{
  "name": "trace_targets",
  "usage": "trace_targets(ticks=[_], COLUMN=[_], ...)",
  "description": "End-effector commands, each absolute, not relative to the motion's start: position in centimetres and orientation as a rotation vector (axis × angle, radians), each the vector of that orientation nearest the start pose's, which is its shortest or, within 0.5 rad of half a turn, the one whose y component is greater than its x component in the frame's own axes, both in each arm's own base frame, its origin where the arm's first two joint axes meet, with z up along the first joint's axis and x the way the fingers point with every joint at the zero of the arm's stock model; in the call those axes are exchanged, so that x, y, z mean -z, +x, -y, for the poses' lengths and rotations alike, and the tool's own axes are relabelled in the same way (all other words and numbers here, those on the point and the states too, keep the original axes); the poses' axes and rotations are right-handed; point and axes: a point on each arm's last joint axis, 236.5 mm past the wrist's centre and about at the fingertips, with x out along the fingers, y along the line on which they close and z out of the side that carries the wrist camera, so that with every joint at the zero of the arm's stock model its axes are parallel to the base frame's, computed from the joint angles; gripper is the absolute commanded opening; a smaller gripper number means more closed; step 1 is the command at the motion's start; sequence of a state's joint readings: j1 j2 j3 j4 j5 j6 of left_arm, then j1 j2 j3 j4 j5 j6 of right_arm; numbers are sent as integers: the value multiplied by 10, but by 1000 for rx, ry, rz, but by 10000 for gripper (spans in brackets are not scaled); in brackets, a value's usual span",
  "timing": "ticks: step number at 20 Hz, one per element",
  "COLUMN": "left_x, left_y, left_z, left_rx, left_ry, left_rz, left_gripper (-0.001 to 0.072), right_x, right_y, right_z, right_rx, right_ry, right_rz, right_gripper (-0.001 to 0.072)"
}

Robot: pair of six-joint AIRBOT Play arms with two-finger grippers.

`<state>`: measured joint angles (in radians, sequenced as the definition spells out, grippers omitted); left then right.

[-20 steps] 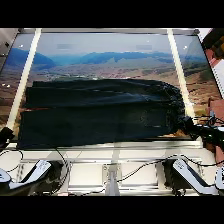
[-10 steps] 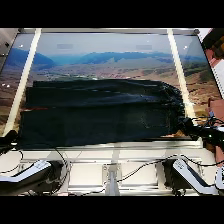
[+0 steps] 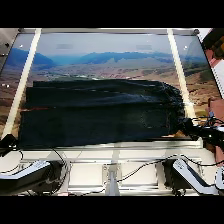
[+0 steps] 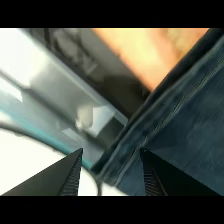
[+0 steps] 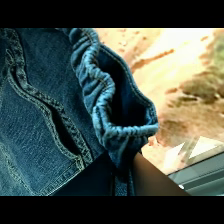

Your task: Fold the clothes and pants, and hang the long-sleeved shirts on hangers.

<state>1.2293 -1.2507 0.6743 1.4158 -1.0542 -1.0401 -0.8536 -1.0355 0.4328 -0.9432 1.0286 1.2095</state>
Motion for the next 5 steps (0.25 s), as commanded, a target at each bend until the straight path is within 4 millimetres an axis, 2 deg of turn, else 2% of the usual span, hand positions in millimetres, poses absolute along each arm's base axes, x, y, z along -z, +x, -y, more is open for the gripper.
trace_targets(ticks=[1,3,5], left_x=[122,119,119], left_y=[114,124,126], left_z=[-206,-200,-200], left_rx=[-409,-374,-371], left_ry=[-754,-778,-781], left_rz=[-1427,-1392,-1385], left_gripper=[396,396,396], right_x=[101,101,101], right_y=[226,226,226], right_z=[78,78,78], right_rx=[257,258,258], right_ry=[977,977,977], right_rz=[-1186,-1185,-1185], right_gripper=[36,37,36])
